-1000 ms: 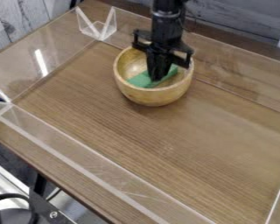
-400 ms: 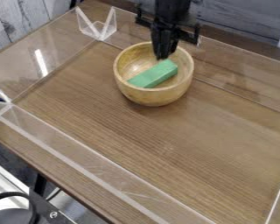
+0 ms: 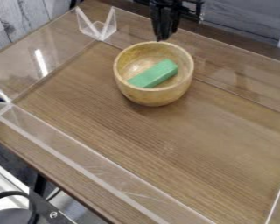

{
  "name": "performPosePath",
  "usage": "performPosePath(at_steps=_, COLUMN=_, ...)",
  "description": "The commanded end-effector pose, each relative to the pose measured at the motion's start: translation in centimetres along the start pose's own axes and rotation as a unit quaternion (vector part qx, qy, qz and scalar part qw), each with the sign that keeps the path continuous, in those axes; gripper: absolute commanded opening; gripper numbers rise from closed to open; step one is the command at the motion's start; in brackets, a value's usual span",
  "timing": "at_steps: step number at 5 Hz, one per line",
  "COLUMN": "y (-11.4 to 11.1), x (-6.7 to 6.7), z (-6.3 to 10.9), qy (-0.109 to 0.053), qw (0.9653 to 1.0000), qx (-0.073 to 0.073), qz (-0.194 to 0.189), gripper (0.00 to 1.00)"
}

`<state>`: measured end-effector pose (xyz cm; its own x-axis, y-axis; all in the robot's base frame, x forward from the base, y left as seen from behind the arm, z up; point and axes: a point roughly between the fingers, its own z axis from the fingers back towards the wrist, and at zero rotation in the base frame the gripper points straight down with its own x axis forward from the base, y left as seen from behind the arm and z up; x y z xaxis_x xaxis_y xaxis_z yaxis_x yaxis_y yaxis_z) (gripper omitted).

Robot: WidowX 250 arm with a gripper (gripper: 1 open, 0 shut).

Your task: Remove the green block from inside the brown bowl and put it on the table

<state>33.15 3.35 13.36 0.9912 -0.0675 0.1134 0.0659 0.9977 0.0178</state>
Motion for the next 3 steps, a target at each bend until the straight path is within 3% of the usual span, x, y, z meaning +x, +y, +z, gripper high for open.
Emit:
performPosePath(at_steps=1, y=0.4, x=0.5, z=1.4, qy=-0.028, qw=0.9996, qx=0.007, qz=0.001, gripper=1.0)
performPosePath(at_steps=3, y=0.6, x=0.4, z=0.0, qy=-0.014, qw=0.9999, qx=0.004, qz=-0.001, gripper=1.0)
